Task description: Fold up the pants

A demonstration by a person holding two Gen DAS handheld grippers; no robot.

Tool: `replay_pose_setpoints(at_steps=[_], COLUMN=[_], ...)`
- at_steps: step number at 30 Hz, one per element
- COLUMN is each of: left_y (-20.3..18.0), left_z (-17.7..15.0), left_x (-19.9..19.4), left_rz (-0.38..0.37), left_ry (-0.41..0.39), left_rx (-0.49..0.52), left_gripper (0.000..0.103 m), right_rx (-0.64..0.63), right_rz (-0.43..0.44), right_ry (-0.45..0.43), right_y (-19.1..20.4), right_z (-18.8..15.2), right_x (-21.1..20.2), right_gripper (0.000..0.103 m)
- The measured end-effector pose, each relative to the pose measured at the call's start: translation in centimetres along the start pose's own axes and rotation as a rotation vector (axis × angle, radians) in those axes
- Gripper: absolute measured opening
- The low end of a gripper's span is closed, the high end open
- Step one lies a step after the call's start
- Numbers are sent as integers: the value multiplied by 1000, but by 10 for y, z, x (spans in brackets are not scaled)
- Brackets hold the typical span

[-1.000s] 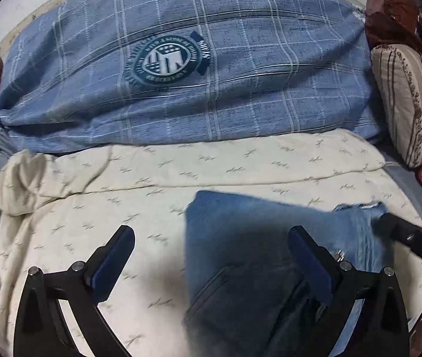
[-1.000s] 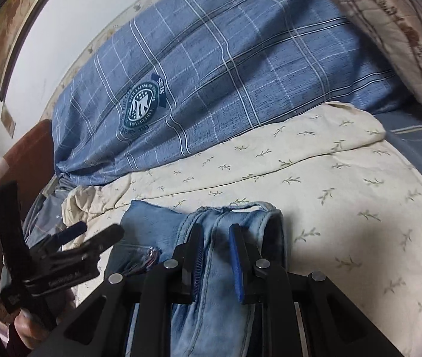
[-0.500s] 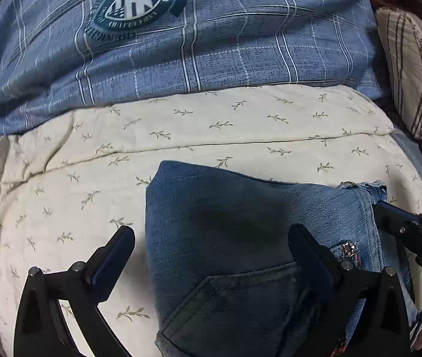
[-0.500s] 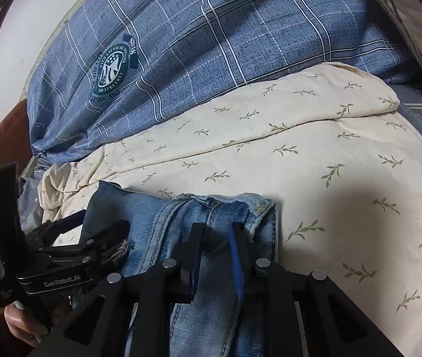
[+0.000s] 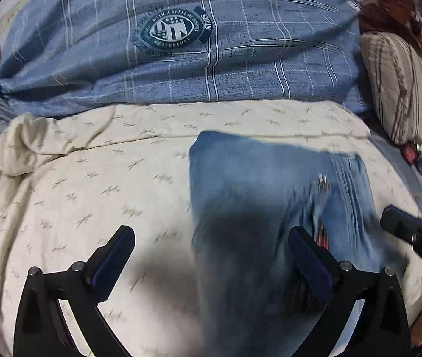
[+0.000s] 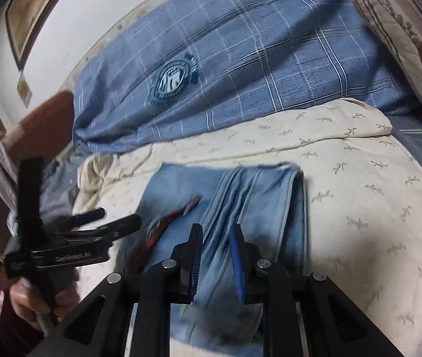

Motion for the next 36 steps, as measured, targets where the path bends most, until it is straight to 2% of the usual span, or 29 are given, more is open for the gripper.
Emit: replay_pose_setpoints(at_steps=[5,8,13,22,29,36], left_y=[-17,-24,-24,-23,-29,-30], left_z=[-29,-38,-42,-49,-41,-38], left_x=[-19,-17,-4,5,-3,-6], left_rz=[15,20,-21,-100,-23,3], left_ry=[-1,17,39,44,14,8], left_rx=[89,126,102,13,99,127], left_gripper=[103,103,103,103,103,103], right_rx=[-33,-58,-61,-41,9,34], right_rz=[-6,-44,-102,-93,-51,-36], right_ry=[21,40,95,119,147,167], right_y=[10,10,0,-2,-4,-5], right_z=[-28,-43,-57,-59,-57,-55], right_x=[-8,-4,13,21,23,26], right_gripper=[21,21,23,23,23,23])
Point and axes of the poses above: each gripper's, at about its wrist camera, not at the fingertips, and x roughly the way its jaws point, y to its left, z to its top, the point moved 10 cm from there along x, roughly the way its jaws point, and after that the axes turned 15 degrees about x, right-handed, at the moved point
